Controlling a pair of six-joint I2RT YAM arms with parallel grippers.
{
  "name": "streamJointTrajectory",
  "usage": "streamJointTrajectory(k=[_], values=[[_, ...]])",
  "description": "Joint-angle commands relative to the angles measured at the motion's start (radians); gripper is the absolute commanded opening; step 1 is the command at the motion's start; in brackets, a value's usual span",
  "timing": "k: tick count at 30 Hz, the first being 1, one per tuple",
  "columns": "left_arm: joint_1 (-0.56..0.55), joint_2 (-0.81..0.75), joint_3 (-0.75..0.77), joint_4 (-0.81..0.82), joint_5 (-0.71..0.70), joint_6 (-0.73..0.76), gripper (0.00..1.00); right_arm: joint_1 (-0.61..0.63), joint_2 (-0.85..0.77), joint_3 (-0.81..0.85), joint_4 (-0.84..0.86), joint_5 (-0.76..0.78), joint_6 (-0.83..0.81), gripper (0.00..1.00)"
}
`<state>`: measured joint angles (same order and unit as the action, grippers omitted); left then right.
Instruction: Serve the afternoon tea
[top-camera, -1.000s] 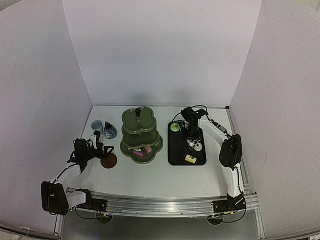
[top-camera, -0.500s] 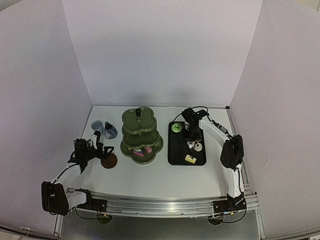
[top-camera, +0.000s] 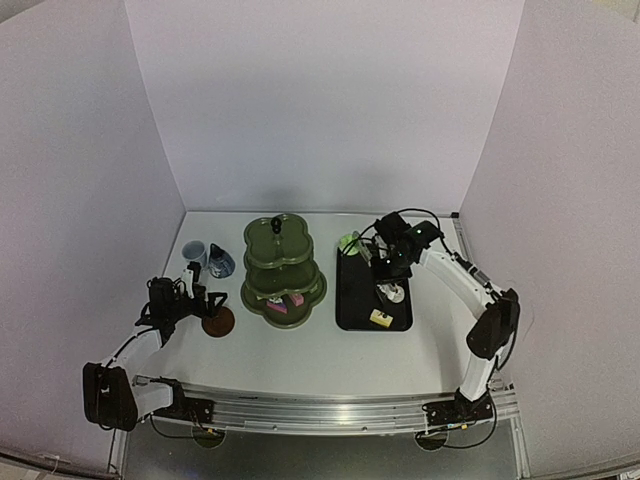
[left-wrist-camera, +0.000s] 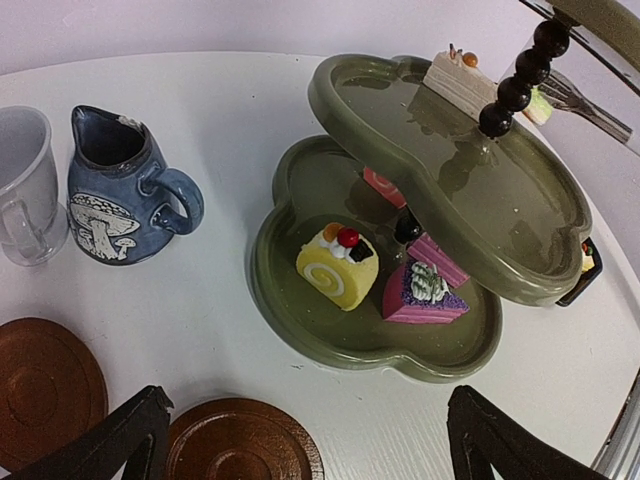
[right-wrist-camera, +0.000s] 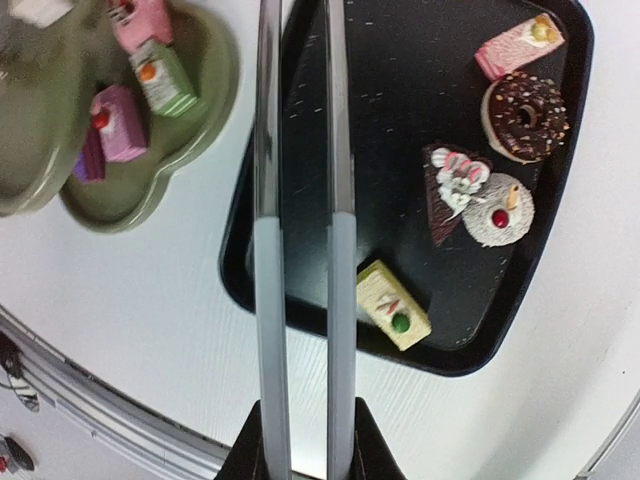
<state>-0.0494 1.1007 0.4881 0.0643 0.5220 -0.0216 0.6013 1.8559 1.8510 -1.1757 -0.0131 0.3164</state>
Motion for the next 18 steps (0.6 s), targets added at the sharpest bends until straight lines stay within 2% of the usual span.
streamJointTrajectory(k=[1, 4, 9, 18], values=[[0.004, -0.007, 0.020, 0.037, 0.006, 0.020, 0.97, 0.105, -0.157, -0.051, -0.007, -0.047, -0.033, 0.00], [0.004, -0.004, 0.020, 0.045, 0.011, 0.020, 0.97, 0.171, -0.189, -0.070, -0.008, -0.069, -0.019, 0.00], [0.004, -0.004, 0.020, 0.049, 0.019, 0.020, 0.97, 0.211, -0.212, -0.085, -0.006, -0.086, 0.001, 0.00], [0.003, -0.021, 0.010, 0.047, 0.020, 0.020, 0.97, 0.248, -0.088, 0.027, 0.002, -0.095, -0.038, 0.00]])
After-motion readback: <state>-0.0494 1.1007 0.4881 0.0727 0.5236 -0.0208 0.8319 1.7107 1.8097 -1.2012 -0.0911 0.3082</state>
